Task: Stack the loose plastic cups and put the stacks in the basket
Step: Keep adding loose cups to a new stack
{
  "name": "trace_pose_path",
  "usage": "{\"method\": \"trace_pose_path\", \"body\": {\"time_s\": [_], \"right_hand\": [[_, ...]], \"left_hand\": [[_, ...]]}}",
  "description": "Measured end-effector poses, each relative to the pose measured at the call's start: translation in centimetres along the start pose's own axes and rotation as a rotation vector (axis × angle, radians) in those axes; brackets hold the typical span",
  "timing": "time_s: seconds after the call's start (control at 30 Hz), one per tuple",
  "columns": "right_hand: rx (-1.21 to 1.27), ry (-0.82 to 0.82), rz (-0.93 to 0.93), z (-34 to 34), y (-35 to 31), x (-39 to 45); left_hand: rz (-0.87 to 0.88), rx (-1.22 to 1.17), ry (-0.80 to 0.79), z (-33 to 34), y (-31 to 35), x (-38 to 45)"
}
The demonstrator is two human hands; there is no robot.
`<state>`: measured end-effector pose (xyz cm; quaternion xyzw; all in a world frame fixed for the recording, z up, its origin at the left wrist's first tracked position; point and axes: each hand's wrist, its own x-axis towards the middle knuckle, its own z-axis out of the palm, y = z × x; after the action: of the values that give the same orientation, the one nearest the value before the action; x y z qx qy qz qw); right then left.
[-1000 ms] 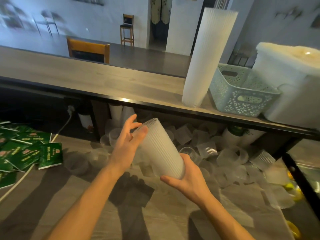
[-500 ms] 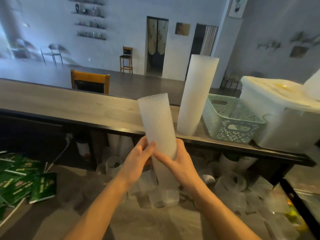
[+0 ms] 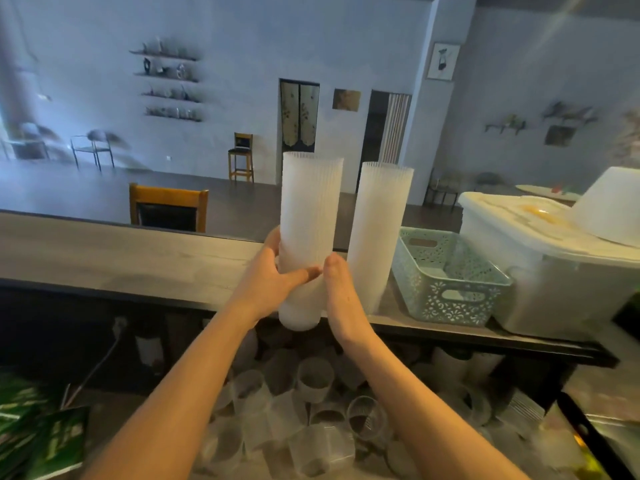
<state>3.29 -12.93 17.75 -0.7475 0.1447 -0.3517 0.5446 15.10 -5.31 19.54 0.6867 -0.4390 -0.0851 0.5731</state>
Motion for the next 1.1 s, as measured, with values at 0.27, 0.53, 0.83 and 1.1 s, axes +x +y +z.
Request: {"method": "trace_pose_path", "body": {"time_s": [0.27,0.53,0.83,1.1], "right_hand": [[-0.090,-0.041,0.036,-0.2,2.2,0.3],[-0.185,0.015,0.074,0.1,3.1,1.7],[-0.261,0.039,0.112,0.9,4.5,2.1],[-0.236,0.003,0.151,0.5,4.7,1.1]], "left_hand": [[-0.038,0.053,0.002,0.8,-1.4,2.1],[-0.065,0.021,-0.008,1.3,-2.0,3.5],[-0.088,0.045,-0.019,1.4,-2.8,3.6],[-0.184,0.167,0.015,1.8,-5.1,1.9]]}}
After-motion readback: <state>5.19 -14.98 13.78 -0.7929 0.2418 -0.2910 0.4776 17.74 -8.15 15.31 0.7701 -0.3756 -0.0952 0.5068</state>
